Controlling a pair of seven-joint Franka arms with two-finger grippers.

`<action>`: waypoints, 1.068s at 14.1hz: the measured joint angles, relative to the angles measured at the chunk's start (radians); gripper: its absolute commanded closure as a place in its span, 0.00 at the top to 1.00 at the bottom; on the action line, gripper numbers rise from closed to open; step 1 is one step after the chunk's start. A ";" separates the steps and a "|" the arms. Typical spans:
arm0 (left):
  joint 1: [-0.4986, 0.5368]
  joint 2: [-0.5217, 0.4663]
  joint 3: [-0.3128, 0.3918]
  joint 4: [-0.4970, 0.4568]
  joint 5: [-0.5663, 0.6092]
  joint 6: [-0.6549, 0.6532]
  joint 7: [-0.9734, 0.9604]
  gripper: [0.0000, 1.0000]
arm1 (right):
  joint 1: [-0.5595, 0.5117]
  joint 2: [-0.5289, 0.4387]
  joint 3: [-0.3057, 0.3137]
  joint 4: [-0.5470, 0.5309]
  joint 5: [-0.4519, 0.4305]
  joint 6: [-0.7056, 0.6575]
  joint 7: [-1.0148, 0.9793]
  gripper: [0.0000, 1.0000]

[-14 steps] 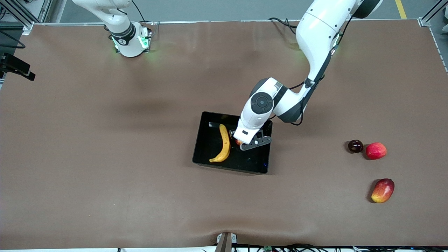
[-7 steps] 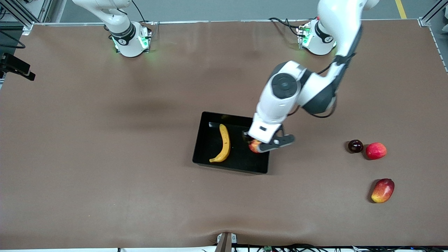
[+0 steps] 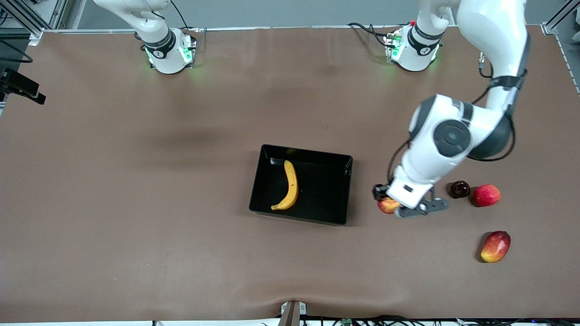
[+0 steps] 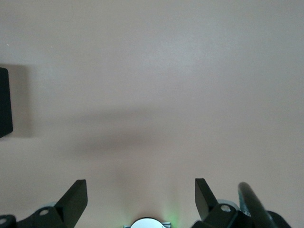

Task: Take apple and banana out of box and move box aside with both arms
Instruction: 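Carry the apple beside the mango and plum and open the left gripper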

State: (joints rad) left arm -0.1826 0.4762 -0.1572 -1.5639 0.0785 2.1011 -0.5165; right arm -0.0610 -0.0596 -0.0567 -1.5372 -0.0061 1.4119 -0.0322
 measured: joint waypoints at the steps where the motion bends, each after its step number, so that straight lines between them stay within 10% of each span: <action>1: 0.027 0.011 0.000 -0.002 0.000 0.000 0.041 0.00 | 0.000 0.000 0.000 0.000 0.000 0.000 0.000 1.00; 15: 0.282 0.208 0.004 -0.006 0.001 0.134 0.345 0.00 | 0.000 0.000 0.000 0.000 0.000 0.000 0.000 1.00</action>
State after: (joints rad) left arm 0.0996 0.6840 -0.1535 -1.5697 0.0795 2.2349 -0.1712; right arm -0.0611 -0.0596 -0.0569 -1.5376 -0.0061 1.4119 -0.0322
